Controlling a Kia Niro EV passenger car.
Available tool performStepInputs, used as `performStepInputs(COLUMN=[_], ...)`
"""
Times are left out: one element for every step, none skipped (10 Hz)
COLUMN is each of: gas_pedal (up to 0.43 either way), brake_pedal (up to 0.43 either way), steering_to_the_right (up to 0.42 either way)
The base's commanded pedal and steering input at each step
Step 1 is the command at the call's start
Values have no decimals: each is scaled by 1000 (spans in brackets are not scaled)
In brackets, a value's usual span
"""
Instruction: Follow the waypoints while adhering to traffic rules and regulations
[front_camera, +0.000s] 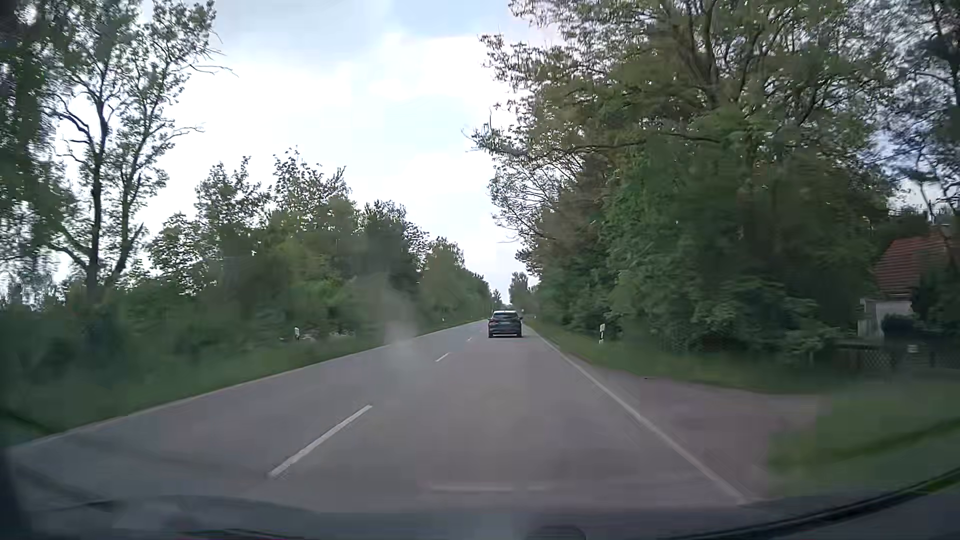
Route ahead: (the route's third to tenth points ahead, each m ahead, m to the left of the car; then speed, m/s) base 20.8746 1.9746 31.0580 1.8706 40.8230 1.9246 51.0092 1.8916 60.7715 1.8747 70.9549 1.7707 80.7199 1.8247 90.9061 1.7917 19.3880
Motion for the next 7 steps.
performStepInputs(gas_pedal=[47,47,47,47,47,47,47], brake_pedal=[0,0,0,0,0,0,0], steering_to_the_right=[-2,-2,-2,-2,-2,-2,-2])
